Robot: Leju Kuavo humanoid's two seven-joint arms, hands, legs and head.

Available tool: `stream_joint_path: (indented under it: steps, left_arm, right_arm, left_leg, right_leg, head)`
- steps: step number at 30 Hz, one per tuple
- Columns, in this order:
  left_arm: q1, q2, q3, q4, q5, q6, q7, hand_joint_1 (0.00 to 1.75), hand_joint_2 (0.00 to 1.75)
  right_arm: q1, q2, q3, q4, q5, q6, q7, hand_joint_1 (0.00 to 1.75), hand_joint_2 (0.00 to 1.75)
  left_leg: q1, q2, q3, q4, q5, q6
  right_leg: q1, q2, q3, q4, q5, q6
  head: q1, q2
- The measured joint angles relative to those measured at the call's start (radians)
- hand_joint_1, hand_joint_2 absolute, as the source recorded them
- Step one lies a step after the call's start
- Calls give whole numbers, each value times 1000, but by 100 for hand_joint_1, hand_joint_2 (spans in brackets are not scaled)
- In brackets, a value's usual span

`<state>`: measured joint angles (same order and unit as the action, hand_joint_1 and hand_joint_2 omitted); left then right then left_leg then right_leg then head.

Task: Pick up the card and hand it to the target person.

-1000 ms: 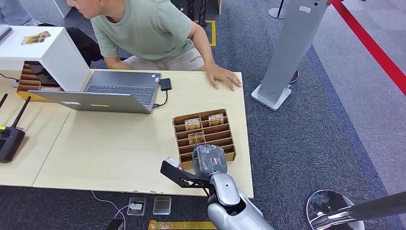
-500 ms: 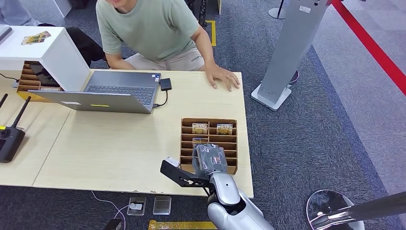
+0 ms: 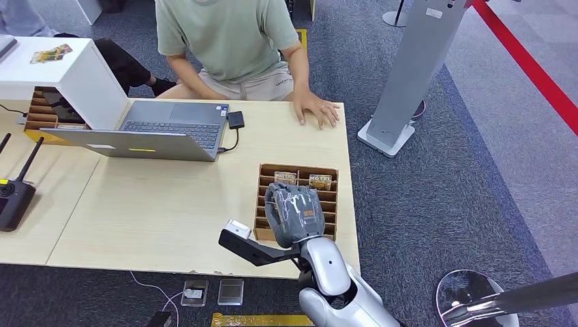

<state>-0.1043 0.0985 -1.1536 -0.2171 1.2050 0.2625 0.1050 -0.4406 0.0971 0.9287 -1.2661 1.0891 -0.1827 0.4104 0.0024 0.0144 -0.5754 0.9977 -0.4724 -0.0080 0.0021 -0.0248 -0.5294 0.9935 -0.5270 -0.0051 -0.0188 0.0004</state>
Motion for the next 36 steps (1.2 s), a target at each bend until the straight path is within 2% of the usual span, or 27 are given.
stream_joint_path:
  steps: [7,13,16,23,28,33,36]
  left_arm:
    - [0,0,0,0,-2,-2,-6,0,175]
    - [-1,0,0,0,-24,-17,-13,0,175]
    - [-2,0,0,0,-39,-23,-22,0,175]
    - [-4,7,-1,0,-62,-29,-65,0,175]
    - [-4,15,-2,0,-72,-40,-60,0,175]
    - [-4,19,-3,0,-74,-41,-30,0,175]
    - [-5,19,-7,0,-74,-50,-23,0,175]
  right_arm:
    - [-1,-51,-19,-184,-29,-40,-93,152,175]
    - [-79,-64,-36,-180,-203,-29,-177,152,175]
    - [-161,-57,-39,-100,-298,-34,-224,152,175]
    - [-385,-2,-50,216,-385,-97,-298,152,175]
    - [-473,24,-55,397,-362,-121,-276,152,175]
    - [-521,35,-53,521,-326,-120,-246,152,175]
    - [-529,38,-52,566,-318,-121,-244,38,175]
  left_leg:
    - [0,0,0,0,0,0]
    - [0,0,0,0,0,0]
    - [0,0,0,0,1,0]
    - [0,-1,0,0,2,1]
    - [0,-1,-1,0,2,1]
    - [0,-1,-1,0,2,1]
    - [0,-1,-1,0,2,1]
  right_leg:
    - [0,0,0,0,0,0]
    - [0,0,1,0,1,0]
    - [0,0,1,0,2,0]
    - [0,0,1,0,2,1]
    - [0,0,1,0,2,1]
    - [0,0,1,0,2,1]
    - [0,0,1,0,2,1]
  head:
    - [0,0]
    - [0,0]
    - [0,0]
    - [0,0]
    - [0,0]
    - [0,0]
    - [0,0]
